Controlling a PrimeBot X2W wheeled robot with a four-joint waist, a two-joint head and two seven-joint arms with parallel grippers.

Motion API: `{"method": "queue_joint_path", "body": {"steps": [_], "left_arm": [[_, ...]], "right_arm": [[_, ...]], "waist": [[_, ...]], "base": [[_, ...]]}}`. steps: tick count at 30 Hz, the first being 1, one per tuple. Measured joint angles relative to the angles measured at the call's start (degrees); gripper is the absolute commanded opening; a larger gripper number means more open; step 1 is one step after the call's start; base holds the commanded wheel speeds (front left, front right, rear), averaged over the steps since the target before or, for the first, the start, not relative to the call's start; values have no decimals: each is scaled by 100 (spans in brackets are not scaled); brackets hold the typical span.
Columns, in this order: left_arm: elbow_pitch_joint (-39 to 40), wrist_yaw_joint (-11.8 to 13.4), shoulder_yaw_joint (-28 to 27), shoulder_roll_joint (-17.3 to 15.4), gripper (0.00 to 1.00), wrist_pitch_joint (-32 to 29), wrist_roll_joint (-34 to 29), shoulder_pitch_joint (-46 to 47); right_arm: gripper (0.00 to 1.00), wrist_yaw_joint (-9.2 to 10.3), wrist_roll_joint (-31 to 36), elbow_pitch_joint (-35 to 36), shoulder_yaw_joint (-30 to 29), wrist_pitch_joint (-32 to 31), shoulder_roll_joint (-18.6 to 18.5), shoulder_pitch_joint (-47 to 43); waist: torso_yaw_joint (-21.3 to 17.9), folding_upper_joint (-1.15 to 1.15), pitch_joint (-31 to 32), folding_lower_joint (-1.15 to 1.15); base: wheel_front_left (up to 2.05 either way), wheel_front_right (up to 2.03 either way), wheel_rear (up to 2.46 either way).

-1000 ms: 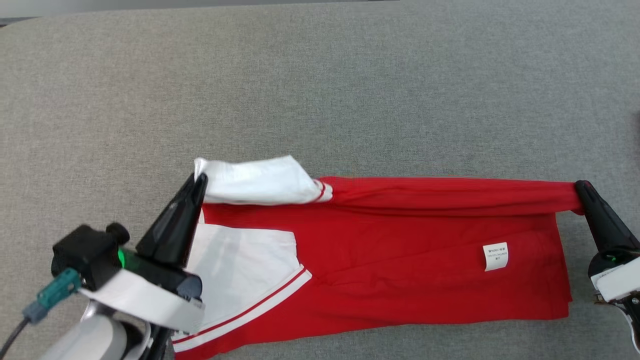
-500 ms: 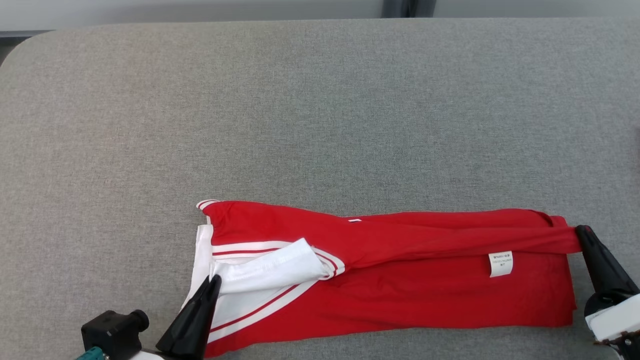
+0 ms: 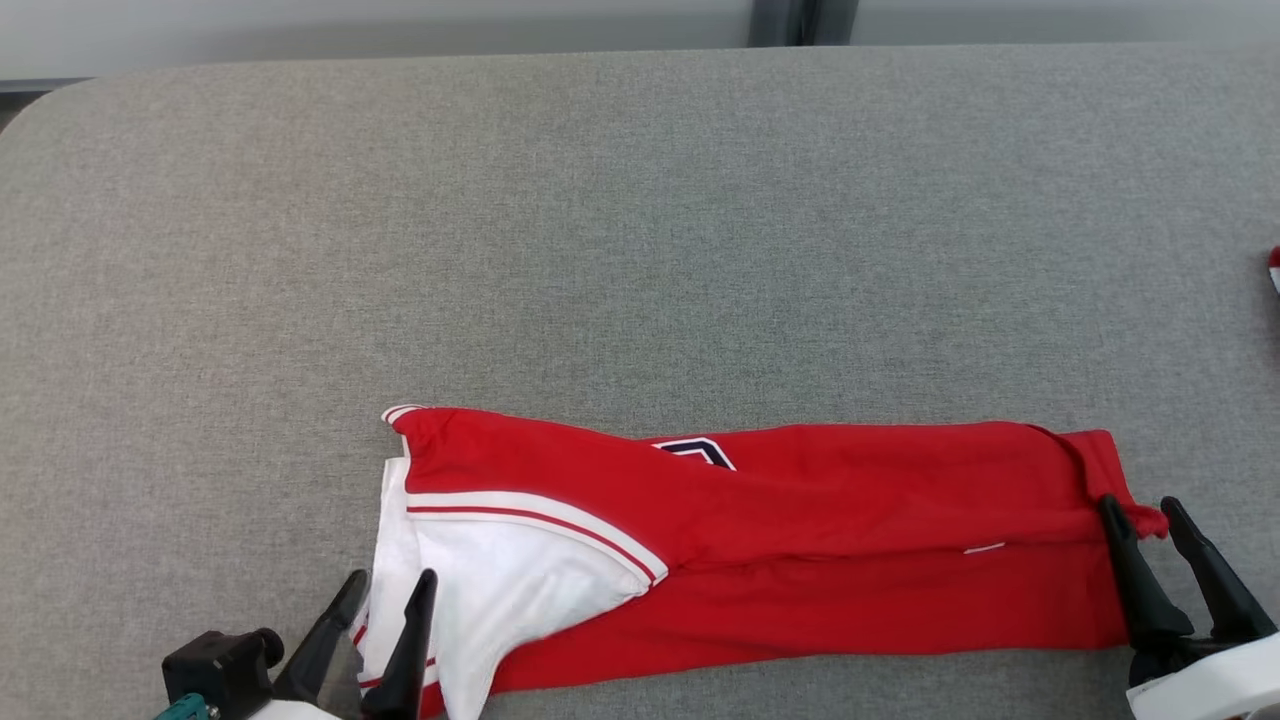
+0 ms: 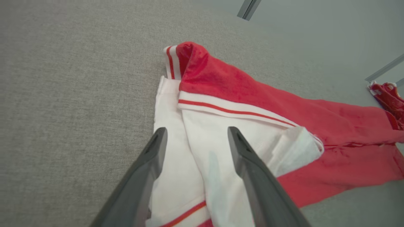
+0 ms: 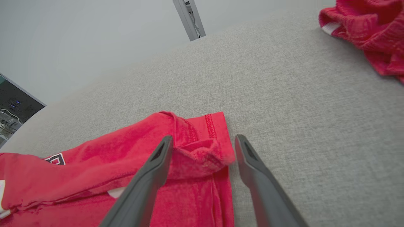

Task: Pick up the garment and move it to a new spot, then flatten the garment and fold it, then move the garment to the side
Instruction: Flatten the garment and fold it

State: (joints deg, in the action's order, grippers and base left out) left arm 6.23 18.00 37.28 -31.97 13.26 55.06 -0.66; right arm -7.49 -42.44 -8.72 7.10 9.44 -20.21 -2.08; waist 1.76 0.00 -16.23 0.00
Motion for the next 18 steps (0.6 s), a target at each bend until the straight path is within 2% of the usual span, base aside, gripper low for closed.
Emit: {"method": "queue_joint_path", "body": {"steps": [5,9,13,18], "left_arm": [[-55,179,-354,157,100,136,-288,2],[81,280,-926,415,100,166,-759,8],[335,257,-1644,840,100,172,-1460,2],[424,57,-2220,1240,100,172,-2223,-59]], "right_arm": [[100,0,666,215,-259,334,219,-50],[100,0,1279,548,-587,425,436,-49],[100,0,1847,880,-942,464,749,46],[100,0,2594,1183,-1059,278,1043,136]], "waist": [[-69,0,49,0],[-111,0,121,0],[-145,0,223,0],[-170,0,422,0]], "base": [[0,0,0],[0,0,0],[0,0,0],[0,0,0]]}}
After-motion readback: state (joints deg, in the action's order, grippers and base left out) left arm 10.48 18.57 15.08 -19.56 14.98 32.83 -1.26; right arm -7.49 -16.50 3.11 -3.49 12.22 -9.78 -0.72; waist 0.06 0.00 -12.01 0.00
